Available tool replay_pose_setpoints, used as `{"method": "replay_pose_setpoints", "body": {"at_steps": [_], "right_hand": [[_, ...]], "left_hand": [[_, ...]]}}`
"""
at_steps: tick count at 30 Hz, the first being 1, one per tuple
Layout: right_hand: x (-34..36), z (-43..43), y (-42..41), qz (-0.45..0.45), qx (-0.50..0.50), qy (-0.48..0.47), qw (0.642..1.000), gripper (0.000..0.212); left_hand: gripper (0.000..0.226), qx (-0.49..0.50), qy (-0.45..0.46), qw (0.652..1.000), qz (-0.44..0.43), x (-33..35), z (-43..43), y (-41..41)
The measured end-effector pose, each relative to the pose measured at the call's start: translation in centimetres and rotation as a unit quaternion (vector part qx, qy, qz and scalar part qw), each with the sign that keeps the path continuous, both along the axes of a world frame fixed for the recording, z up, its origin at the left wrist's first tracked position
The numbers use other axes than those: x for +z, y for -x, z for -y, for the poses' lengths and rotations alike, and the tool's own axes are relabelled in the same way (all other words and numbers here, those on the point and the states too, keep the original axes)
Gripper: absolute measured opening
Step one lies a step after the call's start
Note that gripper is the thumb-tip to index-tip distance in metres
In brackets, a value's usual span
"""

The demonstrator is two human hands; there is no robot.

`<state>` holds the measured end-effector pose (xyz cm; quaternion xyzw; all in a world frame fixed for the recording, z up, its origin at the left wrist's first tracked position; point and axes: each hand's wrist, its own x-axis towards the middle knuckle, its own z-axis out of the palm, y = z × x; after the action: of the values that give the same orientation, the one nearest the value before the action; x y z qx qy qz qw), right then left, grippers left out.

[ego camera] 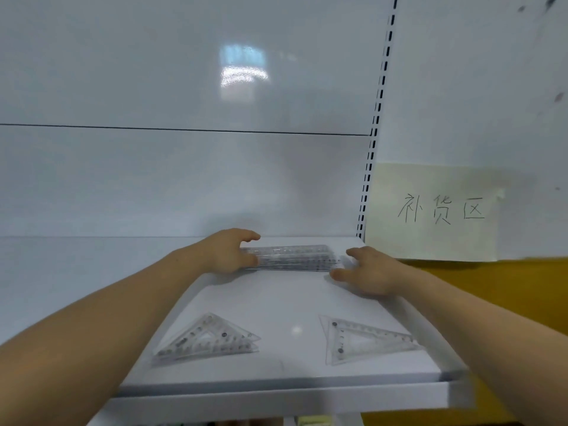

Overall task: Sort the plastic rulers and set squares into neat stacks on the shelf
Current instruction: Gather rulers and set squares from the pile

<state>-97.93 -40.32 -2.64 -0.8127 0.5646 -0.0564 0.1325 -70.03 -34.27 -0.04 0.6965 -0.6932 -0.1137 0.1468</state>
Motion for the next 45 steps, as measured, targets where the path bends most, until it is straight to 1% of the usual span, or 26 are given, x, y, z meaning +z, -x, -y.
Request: {"method": "replay_pose_setpoints", "body": {"at_steps": [3, 6, 11, 15, 24, 30, 37, 41, 45], "right_hand": [[1.9, 0.5, -1.6, 0.014, 0.03, 0.042, 0.999, 0.087], [3.6, 0.5, -5.5, 0.014, 0.08, 0.054, 0.995, 0.085], [4.1, -2.2, -15.3, 0.018, 0.164, 0.057, 0.985, 0.079], [4.2, -5.6, -24.6, 0.019, 0.221, 0.051, 0.974, 0.077], [4.4, -16.0, -46.7, 0.016, 0.335, 0.038, 0.941, 0.071], [3.8, -21.1, -58.1, 0.016, 0.387, 0.053, 0.92, 0.069], [3.2, -21.2, -69.1, -0.006, 0.403, 0.068, 0.913, 0.07], [3.1, -18.7, -75.3, 0.011, 0.388, 0.059, 0.92, 0.072], [2.6, -15.8, -80.9, 0.006, 0.369, 0.034, 0.929, 0.067]], "left_hand": [[0.059, 0.021, 0.027, 0.999, -0.007, 0.1, -1.6, -0.8], [0.059, 0.057, 0.045, 0.997, -0.013, -0.3, -4.1, -2.4], [0.059, 0.122, 0.01, 0.992, 0.004, -1.4, -9.8, -7.8], [0.057, 0.174, -0.004, 0.985, 0.011, -2.1, -15.4, -14.0], [0.055, 0.306, 0.01, 0.951, 0.029, -1.2, -29.6, -31.8], [0.057, 0.374, 0.008, 0.926, 0.055, -0.8, -36.7, -42.0], [0.054, 0.407, 0.01, 0.912, 0.049, -1.3, -39.0, -51.4], [0.054, 0.409, 0.021, 0.911, 0.051, -1.3, -37.6, -57.2], [0.051, 0.397, 0.03, 0.916, 0.047, -1.0, -34.9, -63.1]]}}
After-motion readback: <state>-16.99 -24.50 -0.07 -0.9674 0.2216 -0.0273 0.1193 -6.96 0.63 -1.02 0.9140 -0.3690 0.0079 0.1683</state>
